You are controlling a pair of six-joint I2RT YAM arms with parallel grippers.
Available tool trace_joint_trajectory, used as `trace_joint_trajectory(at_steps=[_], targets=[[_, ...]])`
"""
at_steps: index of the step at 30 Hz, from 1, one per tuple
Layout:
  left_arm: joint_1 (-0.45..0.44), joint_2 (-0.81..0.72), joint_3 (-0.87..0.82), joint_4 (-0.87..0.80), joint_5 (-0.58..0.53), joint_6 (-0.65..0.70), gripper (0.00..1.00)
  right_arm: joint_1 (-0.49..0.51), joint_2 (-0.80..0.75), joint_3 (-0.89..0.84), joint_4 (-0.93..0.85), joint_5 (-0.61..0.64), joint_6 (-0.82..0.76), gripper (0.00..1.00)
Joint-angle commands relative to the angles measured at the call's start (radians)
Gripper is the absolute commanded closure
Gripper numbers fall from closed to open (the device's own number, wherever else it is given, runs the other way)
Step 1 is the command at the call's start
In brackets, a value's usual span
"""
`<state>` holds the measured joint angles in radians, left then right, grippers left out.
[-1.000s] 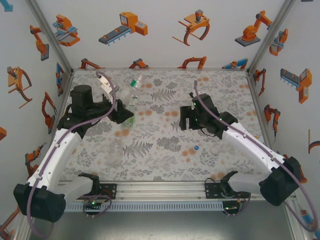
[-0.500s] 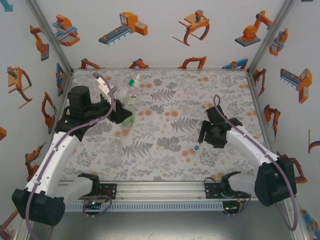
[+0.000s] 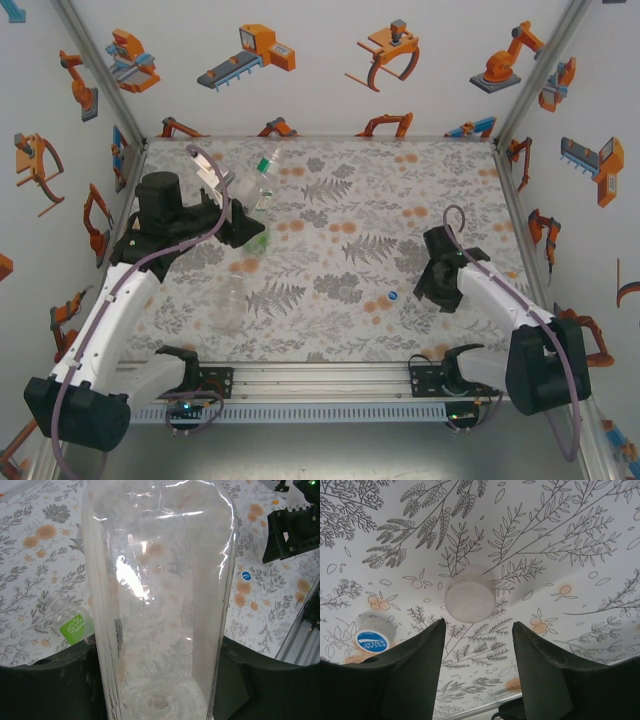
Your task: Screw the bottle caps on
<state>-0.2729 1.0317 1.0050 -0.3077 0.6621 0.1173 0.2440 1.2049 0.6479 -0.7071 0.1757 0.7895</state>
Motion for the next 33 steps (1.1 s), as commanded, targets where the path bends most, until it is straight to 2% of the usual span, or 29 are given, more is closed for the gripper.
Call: trace_joint_trajectory(at_steps=[1,33], targets=[[0.007,0.0,-0.002,0.003,0.008,-0.012,0.88,-0.008,0.002,-0.025,0.065,-0.009,0.022,0.47],[0.009,0.024,0.005,-0.013,0.008,-0.005,0.88,-0.01,0.108,-0.033,0.12,0.043,-0.033,0.5]])
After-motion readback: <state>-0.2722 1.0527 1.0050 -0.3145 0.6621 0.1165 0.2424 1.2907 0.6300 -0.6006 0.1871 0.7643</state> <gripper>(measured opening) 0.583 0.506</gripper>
